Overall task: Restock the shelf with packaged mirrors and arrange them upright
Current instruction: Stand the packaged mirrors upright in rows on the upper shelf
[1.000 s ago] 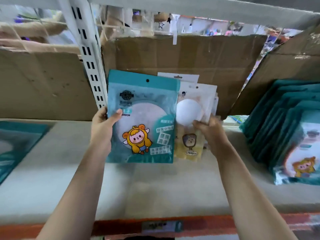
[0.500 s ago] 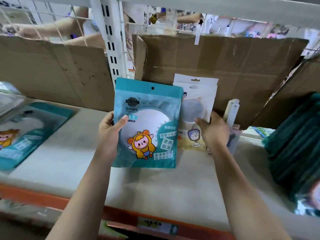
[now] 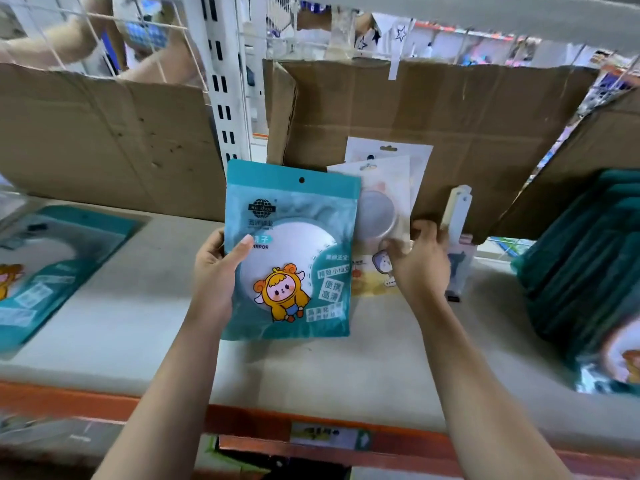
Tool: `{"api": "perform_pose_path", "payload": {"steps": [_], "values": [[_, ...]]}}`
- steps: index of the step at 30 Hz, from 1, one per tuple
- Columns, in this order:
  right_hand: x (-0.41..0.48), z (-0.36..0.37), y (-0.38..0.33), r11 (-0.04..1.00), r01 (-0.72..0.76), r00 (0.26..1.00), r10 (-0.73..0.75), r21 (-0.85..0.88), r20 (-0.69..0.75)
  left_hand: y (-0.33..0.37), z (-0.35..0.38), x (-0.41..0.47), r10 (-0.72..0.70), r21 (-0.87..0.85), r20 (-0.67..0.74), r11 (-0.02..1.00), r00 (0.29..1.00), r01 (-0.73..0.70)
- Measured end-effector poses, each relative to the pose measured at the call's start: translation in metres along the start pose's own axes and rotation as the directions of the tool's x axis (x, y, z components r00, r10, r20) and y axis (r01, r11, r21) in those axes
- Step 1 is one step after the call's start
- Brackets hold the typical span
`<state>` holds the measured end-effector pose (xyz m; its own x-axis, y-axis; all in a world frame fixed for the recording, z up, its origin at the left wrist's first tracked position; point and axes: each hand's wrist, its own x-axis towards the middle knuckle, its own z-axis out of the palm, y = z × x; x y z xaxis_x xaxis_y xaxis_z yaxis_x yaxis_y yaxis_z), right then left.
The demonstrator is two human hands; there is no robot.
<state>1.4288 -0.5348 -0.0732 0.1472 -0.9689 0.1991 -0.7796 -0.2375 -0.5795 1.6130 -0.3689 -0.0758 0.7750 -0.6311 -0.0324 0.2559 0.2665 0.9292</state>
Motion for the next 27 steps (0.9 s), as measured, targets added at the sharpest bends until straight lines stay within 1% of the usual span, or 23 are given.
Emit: {"api": "perform_pose_path", "payload": {"steps": [2,3,4,6,7,8,9,10,12,15,17,19,21,23,27], "values": [[-0.010,-0.001,-0.001,0.997,0.017,1.000,-0.015,0.082,-0.020,0.000,-0.003,-0.006,-0.006,-0.034,0.003,0.999,1.000,0.006],[-0.015,-0.002,-0.002,0.986,0.027,1.000,-0.026,0.166,-0.006,0.001,-0.004,-0.008,-0.002,-0.054,0.005,0.999,1.000,0.002],[-0.019,-0.005,-0.005,0.962,0.035,0.998,-0.048,0.272,0.039,0.003,-0.003,-0.009,0.004,-0.073,0.016,0.997,1.000,-0.003],[-0.029,-0.014,-0.009,0.876,0.017,0.968,-0.135,0.481,0.211,0.004,0.001,-0.012,0.012,-0.116,0.042,0.993,0.999,-0.007],[-0.033,-0.019,-0.009,0.849,0.011,0.935,-0.196,0.528,0.297,0.004,0.005,-0.015,0.012,-0.135,0.055,0.991,0.998,-0.005],[-0.038,-0.024,-0.008,0.846,0.018,0.898,-0.249,0.533,0.363,0.002,0.009,-0.018,0.014,-0.150,0.069,0.989,0.998,-0.003],[-0.041,-0.028,-0.004,0.859,0.032,0.871,-0.275,0.512,0.408,0.001,0.015,-0.022,0.013,-0.163,0.079,0.987,0.997,0.001],[-0.044,-0.032,0.001,0.874,0.040,0.858,-0.278,0.484,0.431,-0.001,0.022,-0.026,0.013,-0.172,0.082,0.985,0.997,0.001],[-0.046,-0.042,0.017,0.891,0.015,0.878,-0.229,0.454,0.421,-0.007,0.037,-0.032,0.020,-0.168,0.089,0.986,0.996,-0.005],[-0.049,-0.065,0.046,0.874,-0.039,0.928,-0.148,0.484,0.342,-0.019,0.065,-0.043,0.004,-0.113,0.141,0.994,0.990,0.012],[-0.051,-0.083,0.066,0.865,-0.031,0.952,-0.127,0.501,0.278,-0.027,0.084,-0.050,-0.019,-0.059,0.175,0.998,0.984,0.030],[-0.052,-0.100,0.086,0.864,-0.019,0.970,-0.106,0.503,0.218,-0.034,0.103,-0.058,-0.009,0.035,0.217,0.999,0.976,0.002],[-0.053,-0.115,0.110,0.864,-0.025,0.983,-0.071,0.503,0.170,-0.042,0.127,-0.071,0.025,0.124,0.272,0.990,0.962,-0.061],[-0.054,-0.133,0.136,0.864,-0.034,0.991,-0.038,0.502,0.131,-0.049,0.155,-0.088,0.052,0.151,0.301,0.983,0.952,-0.101],[-0.049,-0.177,0.194,0.857,-0.020,0.998,-0.015,0.515,0.065,-0.068,0.219,-0.124,0.037,0.159,0.323,0.983,0.946,-0.092]]}}
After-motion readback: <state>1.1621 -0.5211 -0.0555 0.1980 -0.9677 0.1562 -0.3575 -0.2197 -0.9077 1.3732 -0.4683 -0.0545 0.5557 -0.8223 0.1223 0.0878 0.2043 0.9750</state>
